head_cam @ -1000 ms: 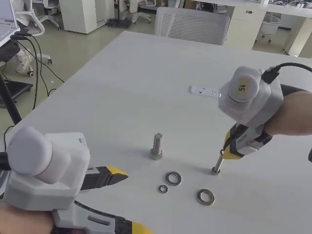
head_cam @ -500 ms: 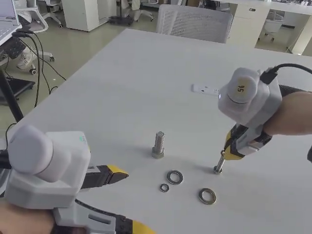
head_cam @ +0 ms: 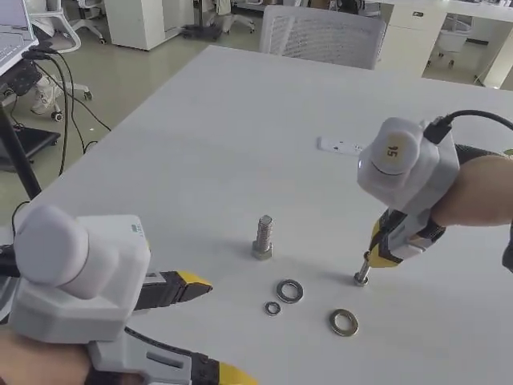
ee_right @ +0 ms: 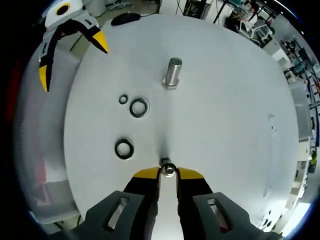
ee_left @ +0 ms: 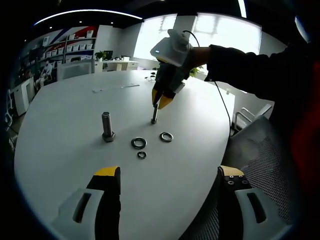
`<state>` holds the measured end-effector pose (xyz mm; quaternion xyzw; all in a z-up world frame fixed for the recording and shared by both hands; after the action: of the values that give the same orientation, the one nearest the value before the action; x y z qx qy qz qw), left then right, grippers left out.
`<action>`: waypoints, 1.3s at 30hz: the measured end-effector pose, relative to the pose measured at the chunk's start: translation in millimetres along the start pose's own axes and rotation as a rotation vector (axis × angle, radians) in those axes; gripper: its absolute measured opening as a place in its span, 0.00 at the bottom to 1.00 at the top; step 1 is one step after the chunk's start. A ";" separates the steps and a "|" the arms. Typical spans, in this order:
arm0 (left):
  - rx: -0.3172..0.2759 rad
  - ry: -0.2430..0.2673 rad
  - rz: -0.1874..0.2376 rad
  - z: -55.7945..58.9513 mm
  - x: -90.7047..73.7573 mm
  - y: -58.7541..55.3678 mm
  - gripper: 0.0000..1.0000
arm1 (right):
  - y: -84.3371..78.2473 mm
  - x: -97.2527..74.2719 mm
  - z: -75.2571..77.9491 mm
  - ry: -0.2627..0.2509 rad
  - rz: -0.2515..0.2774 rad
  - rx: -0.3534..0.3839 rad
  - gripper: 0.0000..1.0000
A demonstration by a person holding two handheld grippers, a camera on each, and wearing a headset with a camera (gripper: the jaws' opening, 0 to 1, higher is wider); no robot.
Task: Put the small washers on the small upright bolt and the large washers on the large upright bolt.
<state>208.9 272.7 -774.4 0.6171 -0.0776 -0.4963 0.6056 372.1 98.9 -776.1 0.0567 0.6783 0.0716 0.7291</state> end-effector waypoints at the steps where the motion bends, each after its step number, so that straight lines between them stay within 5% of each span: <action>1: 0.000 0.000 0.000 -0.1 0.0 0.0 0.79 | -0.1 1.1 0.1 0.004 0.000 0.002 0.14; 18: -0.002 0.001 -0.010 -3.2 0.0 -1.2 0.79 | -9.3 35.4 -1.9 0.045 -0.001 0.040 0.14; 39: -0.003 0.002 -0.016 -3.3 0.8 -2.0 0.78 | -8.7 36.8 -2.3 0.046 0.011 0.053 0.17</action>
<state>210.6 274.8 -777.2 0.6172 -0.0712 -0.5009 0.6025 372.6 97.1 -813.9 0.0781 0.6961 0.0588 0.7113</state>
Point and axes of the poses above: the centre of the closed fingertips' face, and the gripper's own axes: x roughly forward along the fingers, z roughly to its right, y roughly out of its top, the point moved 5 cm from there along -x, roughly backward along the fingers, and after that the axes turned 2 degrees about y, right-handed, at the moved point
